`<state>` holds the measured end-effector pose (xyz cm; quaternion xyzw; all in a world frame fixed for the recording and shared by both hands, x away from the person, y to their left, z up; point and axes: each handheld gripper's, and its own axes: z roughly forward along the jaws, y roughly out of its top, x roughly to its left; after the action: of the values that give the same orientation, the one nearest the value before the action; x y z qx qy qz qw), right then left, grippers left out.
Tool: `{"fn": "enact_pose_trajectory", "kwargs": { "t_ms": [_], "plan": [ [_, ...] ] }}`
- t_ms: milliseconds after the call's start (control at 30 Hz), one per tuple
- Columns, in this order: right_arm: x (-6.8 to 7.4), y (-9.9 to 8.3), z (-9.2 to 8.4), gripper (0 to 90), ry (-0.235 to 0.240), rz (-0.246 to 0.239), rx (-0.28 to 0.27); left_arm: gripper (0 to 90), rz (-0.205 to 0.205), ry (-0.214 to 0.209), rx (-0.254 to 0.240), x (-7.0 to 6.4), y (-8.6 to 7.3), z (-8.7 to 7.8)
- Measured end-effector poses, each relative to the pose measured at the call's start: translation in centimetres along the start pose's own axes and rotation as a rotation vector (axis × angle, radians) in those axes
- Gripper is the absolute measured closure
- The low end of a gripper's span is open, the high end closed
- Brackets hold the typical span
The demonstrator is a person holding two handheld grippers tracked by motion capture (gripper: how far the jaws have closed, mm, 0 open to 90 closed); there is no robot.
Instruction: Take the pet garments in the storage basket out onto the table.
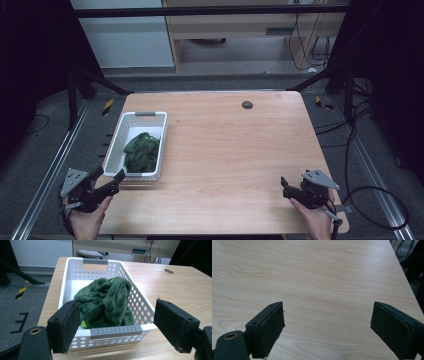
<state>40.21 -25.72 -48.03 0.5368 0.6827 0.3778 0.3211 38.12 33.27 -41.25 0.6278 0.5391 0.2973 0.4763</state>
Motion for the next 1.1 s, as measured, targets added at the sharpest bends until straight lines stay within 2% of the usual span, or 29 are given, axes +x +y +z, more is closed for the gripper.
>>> {"fn": "enact_pose_trajectory", "kwargs": {
  "t_ms": [167,400,633,900,1100],
  "plan": [
    [-0.3,0.1,-0.2,11.0,-0.008,0.013,-0.005,20.5,0.006,-0.012,-0.013,0.0,1.3,0.1],
    [-0.5,0.1,-0.3,11.1,-0.013,0.016,-0.006,20.5,0.016,-0.019,-0.022,-0.1,2.3,0.5],
    [-0.3,0.1,-0.1,11.0,-0.007,0.012,0.0,20.5,0.027,-0.032,-0.018,-0.1,3.4,1.7],
    [-0.4,0.1,-0.1,10.9,-0.006,0.014,0.004,20.2,0.07,-0.049,0.007,-0.8,4.9,3.3],
    [-0.4,0.2,-0.1,10.9,-0.002,0.008,0.003,19.9,0.083,-0.061,0.014,-1.1,5.4,4.1]
  ]
}}
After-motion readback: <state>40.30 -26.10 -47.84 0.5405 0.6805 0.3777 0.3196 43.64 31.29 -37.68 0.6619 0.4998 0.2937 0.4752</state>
